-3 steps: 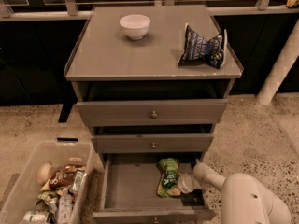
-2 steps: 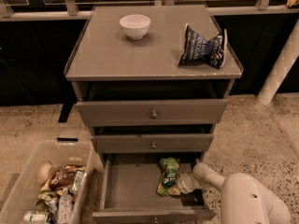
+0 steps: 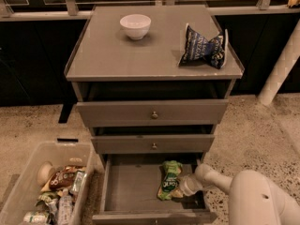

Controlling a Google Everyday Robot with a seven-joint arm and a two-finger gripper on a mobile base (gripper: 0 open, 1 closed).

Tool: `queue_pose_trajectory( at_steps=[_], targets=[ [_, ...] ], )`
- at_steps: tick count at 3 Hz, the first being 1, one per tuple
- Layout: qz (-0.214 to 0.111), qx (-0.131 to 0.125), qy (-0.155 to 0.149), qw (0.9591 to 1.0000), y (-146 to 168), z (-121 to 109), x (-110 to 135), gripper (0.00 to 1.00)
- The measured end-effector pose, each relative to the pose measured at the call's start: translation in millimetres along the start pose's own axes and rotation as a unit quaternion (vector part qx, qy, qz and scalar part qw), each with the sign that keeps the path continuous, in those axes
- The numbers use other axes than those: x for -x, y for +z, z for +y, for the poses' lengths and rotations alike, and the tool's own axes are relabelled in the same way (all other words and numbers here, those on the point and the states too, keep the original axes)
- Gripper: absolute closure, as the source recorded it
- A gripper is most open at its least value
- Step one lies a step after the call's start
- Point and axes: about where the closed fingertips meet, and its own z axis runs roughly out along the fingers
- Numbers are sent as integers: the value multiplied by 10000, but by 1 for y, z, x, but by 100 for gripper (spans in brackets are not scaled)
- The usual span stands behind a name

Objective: Pick green rice chip bag from bottom drawer and place on counter

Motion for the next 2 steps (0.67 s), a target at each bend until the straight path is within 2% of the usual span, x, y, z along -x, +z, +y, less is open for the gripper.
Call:
queue_pose_trajectory(
  at_steps=[1, 2],
  targets=[
    [9, -283, -34, 9996, -54, 10, 12, 100],
    [-87, -776, -197, 9968, -116, 17, 31, 100]
  ],
)
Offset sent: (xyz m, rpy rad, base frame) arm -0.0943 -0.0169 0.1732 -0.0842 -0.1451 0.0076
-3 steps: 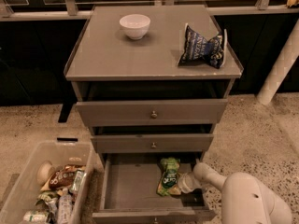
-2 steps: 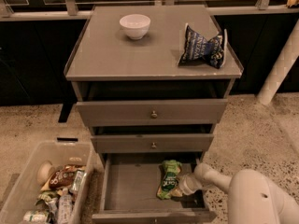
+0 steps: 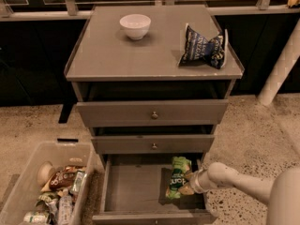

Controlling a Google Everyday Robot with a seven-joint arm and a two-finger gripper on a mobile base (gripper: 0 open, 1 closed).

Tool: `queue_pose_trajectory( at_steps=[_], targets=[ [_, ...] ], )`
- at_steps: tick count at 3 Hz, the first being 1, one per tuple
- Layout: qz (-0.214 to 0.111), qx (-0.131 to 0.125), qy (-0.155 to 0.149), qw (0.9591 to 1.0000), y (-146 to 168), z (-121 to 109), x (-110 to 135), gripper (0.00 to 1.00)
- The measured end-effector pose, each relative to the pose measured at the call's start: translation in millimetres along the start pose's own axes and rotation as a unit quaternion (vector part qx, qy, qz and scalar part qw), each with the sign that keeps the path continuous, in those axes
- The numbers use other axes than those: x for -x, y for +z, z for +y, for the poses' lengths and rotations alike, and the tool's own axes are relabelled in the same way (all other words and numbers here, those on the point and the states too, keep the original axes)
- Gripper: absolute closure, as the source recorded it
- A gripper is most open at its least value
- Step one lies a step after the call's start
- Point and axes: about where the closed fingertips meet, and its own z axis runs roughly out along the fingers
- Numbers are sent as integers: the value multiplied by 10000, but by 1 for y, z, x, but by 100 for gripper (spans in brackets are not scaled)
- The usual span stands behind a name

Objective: Pick green rice chip bag from bottom drawer and place on counter

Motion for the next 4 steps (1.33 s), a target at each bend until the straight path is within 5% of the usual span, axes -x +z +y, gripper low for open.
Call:
queue_pose_trajectory(
  at_steps=[1, 2, 4],
  targets=[
    [-52, -242, -294, 9993, -49, 24, 15, 100],
    [-48, -205, -567, 9982, -83, 64, 20, 100],
    [-97, -589, -1325, 9894, -157, 106, 60, 100]
  ],
)
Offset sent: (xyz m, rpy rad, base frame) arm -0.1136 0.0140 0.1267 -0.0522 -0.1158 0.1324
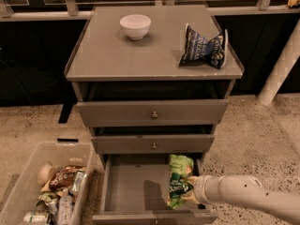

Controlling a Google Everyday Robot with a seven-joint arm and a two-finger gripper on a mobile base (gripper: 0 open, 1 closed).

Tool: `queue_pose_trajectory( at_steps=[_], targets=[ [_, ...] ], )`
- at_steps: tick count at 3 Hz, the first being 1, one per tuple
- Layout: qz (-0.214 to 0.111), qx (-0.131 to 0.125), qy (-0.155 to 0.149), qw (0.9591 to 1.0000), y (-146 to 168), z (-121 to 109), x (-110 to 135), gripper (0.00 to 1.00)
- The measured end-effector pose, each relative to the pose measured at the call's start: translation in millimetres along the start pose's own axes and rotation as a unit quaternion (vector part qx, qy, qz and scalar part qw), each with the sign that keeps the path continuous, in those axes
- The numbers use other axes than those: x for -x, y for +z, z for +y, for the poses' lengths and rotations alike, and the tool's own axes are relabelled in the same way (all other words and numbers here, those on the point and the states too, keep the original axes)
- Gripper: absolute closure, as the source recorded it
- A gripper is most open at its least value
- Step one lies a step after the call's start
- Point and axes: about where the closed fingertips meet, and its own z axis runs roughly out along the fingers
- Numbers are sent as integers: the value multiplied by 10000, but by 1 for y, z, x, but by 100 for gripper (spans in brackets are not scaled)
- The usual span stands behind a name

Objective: Pick green rice chip bag from bottom drawer and place on counter

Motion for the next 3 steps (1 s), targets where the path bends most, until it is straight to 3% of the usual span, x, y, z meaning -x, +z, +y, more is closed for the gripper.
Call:
queue_pose_trajectory(
  at_steps=[1, 3],
  targets=[
    [-74, -307, -156, 9994, -37, -26, 35, 100],
    [-279, -1048, -146, 9940, -116, -94, 120, 100]
  ],
)
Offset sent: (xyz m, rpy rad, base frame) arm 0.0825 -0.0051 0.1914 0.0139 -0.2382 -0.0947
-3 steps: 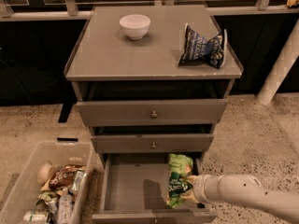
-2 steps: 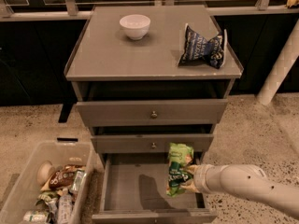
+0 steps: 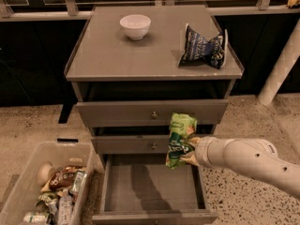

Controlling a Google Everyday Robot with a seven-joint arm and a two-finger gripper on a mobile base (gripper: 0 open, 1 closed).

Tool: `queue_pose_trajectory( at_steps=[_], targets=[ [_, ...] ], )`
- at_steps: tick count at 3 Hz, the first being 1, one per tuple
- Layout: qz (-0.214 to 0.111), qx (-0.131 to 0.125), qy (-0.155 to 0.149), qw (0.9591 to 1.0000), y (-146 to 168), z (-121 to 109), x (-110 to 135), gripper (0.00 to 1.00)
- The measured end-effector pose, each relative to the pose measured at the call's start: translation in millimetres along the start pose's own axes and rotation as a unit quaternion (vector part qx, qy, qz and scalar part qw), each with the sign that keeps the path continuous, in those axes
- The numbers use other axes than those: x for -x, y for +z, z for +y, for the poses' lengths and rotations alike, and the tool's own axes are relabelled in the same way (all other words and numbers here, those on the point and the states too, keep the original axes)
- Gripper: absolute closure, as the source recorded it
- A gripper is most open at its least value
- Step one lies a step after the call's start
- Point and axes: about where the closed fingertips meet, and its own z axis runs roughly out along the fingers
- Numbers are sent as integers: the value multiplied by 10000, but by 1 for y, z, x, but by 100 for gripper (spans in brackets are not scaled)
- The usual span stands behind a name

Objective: Pick green rice chip bag from bottom drawer and place on counter

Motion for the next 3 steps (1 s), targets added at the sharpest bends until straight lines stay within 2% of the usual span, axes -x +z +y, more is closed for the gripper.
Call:
queue_pose_trajectory(
  at_steps=[1, 2, 3],
  targets=[
    [0, 0, 0, 10000, 0, 0, 0, 100],
    [-52, -17, -83, 10000, -21, 23, -3, 100],
    [-175, 60, -491, 9986, -66, 66, 25, 100]
  ],
)
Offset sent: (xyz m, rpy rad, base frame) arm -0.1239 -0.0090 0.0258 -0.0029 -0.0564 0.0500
